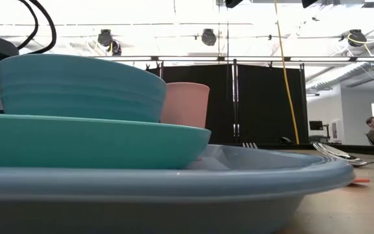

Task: Set up tray
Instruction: Put the yellow table knife on top of the yellow table napkin on the blue tray

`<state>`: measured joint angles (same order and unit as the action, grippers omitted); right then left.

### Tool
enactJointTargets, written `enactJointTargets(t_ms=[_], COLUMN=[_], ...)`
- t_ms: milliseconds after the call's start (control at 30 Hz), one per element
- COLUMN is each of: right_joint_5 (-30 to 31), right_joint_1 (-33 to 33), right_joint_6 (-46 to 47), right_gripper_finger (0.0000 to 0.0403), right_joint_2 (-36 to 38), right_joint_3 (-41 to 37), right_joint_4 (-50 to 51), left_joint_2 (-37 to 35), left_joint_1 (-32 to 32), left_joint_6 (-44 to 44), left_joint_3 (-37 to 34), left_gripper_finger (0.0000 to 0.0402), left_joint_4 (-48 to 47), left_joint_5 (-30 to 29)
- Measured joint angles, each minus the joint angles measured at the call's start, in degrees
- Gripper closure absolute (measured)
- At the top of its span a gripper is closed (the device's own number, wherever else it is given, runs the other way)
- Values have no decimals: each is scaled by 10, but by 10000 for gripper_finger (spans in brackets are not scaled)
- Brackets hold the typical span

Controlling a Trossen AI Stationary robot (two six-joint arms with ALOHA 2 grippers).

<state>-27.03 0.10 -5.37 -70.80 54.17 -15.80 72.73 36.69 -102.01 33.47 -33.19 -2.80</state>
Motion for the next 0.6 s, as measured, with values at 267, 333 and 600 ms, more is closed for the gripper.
enactJointTargets(t_ms=[267, 333, 600], right_joint_5=[0, 0, 0], right_joint_1=[0, 0, 0], right_joint_6=[0, 0, 0], right_gripper_finger=[289, 289, 289], right_joint_2=[0, 0, 0], right_joint_3=[0, 0, 0], right_joint_4=[0, 0, 2], left_joint_2=[32, 50, 67], left_joint_1=[-21, -28, -41], left_joint_6=[6, 15, 74], left_joint_3=[0, 3, 8], left_gripper_finger=[284, 284, 284], left_joint_4=[5, 8, 3], left_joint_5=[20, 32, 62])
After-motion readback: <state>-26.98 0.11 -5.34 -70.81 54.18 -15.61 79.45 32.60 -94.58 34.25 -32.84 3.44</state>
